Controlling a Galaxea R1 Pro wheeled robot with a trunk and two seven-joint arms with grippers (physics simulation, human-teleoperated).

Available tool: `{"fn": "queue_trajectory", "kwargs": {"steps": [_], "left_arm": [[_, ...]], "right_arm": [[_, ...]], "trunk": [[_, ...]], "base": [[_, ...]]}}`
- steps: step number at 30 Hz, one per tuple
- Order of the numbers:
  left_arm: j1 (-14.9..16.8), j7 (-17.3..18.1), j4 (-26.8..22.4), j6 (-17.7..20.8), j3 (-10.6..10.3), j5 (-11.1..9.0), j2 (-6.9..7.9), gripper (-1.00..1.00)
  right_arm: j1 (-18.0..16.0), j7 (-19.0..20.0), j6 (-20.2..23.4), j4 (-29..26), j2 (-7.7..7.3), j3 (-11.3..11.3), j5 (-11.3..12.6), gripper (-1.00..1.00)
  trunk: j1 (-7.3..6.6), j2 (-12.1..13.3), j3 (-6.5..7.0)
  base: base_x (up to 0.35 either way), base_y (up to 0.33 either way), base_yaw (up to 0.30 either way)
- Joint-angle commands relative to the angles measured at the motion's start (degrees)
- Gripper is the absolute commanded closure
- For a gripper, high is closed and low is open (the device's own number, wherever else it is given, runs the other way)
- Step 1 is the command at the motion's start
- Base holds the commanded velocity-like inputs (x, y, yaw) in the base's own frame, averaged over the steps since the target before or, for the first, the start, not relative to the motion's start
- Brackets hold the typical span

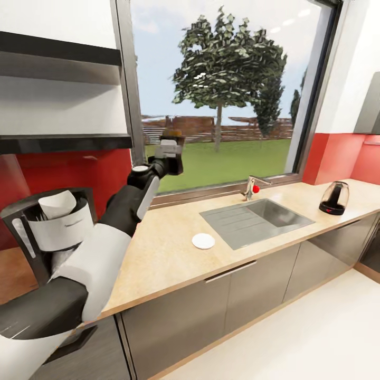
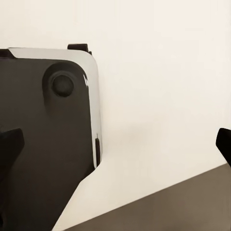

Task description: Set up a coffee station on the kitchen countertop: keep the coffee maker on the countertop, move the bottle of coffee from the kitchen shelf to the counter next to the coffee maker, place a paper coffee filter on top of the coffee maker, put the saucer next to the coffee maker with the coffee cup on the saucer, and place the electric kettle next to the coffee maker.

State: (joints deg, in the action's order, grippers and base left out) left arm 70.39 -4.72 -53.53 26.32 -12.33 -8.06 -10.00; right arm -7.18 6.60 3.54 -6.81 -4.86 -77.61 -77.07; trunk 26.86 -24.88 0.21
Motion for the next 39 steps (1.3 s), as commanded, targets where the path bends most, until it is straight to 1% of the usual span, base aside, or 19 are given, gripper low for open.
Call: {"fn": "queue_trajectory", "kwargs": {"steps": [1,2,3,5,6,7,8,9,10,11,13,14,17,20,22,25,30,33,39], "left_arm": [[-2.6,0.0,-2.2,0.2,-0.2,-0.3,0.00,1.00],[-4.2,0.6,-3.5,0.2,-0.3,-0.3,0.00,1.00],[-7.0,1.8,-6.1,0.1,-0.4,-0.3,0.00,1.00],[-10.5,3.2,-10.1,0.1,-1.0,-0.2,0.00,1.00],[-13.5,3.8,-13.0,0.1,-1.4,-0.1,0.02,1.00],[-14.4,4.0,-13.8,0.1,-1.5,0.0,0.07,1.00],[-16.3,4.2,-15.2,0.1,-1.7,0.1,0.13,1.00],[-19.1,4.4,-17.1,0.0,-1.9,0.1,0.18,1.00],[-20.8,4.4,-18.1,-0.3,-1.9,0.2,0.21,1.00],[-23.2,4.5,-19.2,-1.5,-2.2,0.2,0.22,1.00],[-26.2,4.5,-20.0,-4.2,-3.2,0.3,0.35,1.00],[-28.3,4.5,-20.3,-5.4,-3.7,0.3,0.76,1.00],[-32.0,4.5,-21.2,-6.4,-4.0,0.3,1.25,1.00],[-34.6,4.5,-21.5,-8.7,-4.1,0.3,1.36,1.00],[-36.1,4.5,-21.6,-10.1,-4.6,0.5,1.40,1.00],[-37.2,4.3,-21.6,-11.0,-5.4,1.1,1.48,1.00],[-38.6,4.3,-21.6,-11.3,-5.6,1.3,1.48,1.00],[-38.9,4.3,-21.6,-11.3,-5.7,1.3,1.47,1.00],[-39.0,4.0,-21.3,-11.4,-5.6,1.4,1.49,1.00]], "right_arm": [[0.0,0.4,0.1,-0.1,-0.02,-0.4,-0.3,-1.00],[0.0,0.4,0.1,-0.1,-0.04,-0.5,-0.3,-1.00],[0.0,0.3,0.1,-0.1,-0.05,-0.5,-0.3,-1.00],[0.0,0.2,0.1,-0.3,-0.08,-0.6,-0.2,-1.00],[0.0,0.2,0.1,-0.4,-0.20,-0.6,-0.2,-1.00],[0.0,0.2,0.1,-0.4,-0.24,-0.6,-0.2,-1.00],[0.0,0.2,0.1,-0.5,-0.35,-0.7,-0.2,-1.00],[0.0,0.2,0.1,-0.5,-0.47,-0.7,-0.2,-1.00],[0.0,0.2,0.1,-0.5,-0.53,-0.7,-0.2,-1.00],[0.0,0.2,0.1,-0.6,-0.55,-0.7,-0.2,-1.00],[0.0,0.2,0.1,-0.6,-0.58,-0.7,-0.2,-1.00],[0.0,0.2,0.1,-0.6,-0.59,-0.7,-0.2,-1.00],[0.0,0.2,0.1,-0.6,-0.53,-0.7,-0.2,-1.00],[0.0,0.2,0.1,-0.6,-0.51,-0.7,-0.2,-1.00],[0.0,0.2,0.1,-0.6,-0.51,-0.7,-0.2,-1.00],[0.0,0.2,0.1,-0.6,-0.50,-0.7,-0.2,-1.00],[0.0,0.2,0.1,-0.6,-0.50,-0.7,-0.2,-1.00],[0.0,0.2,0.1,-0.6,-0.50,-0.7,-0.2,-1.00],[0.0,0.1,0.1,-0.6,-0.50,-0.7,-0.2,-1.00]], "trunk": [[0.02,0.0,-0.01],[0.02,0.0,-0.01],[0.02,0.0,-0.01],[0.02,0.0,-0.01],[0.02,0.0,-0.01],[0.02,0.0,-0.01],[0.02,0.0,-0.01],[0.02,0.0,-0.01],[0.02,0.0,-0.01],[0.02,0.0,-0.01],[0.02,0.0,-0.01],[0.02,0.0,-0.01],[0.02,0.0,-0.01],[0.02,0.0,-0.01],[0.02,0.0,-0.01],[0.02,0.0,-0.01],[0.02,0.0,-0.01],[0.02,0.0,-0.01],[0.02,0.0,-0.01]], "base": [[0.000,0.000,0.000],[0.000,0.000,0.000],[0.000,0.000,0.000],[0.000,0.000,0.000],[0.000,0.000,0.000],[0.000,0.000,0.000],[0.000,0.000,0.000],[0.000,0.000,0.000],[0.000,0.000,0.000],[0.000,0.000,0.000],[0.000,0.000,0.000],[0.000,0.000,0.000],[0.000,0.000,0.000],[0.000,0.000,0.000],[0.000,0.000,0.000],[0.000,0.000,0.064],[0.000,0.000,0.236],[0.000,0.000,0.231],[0.000,0.000,0.050]]}}
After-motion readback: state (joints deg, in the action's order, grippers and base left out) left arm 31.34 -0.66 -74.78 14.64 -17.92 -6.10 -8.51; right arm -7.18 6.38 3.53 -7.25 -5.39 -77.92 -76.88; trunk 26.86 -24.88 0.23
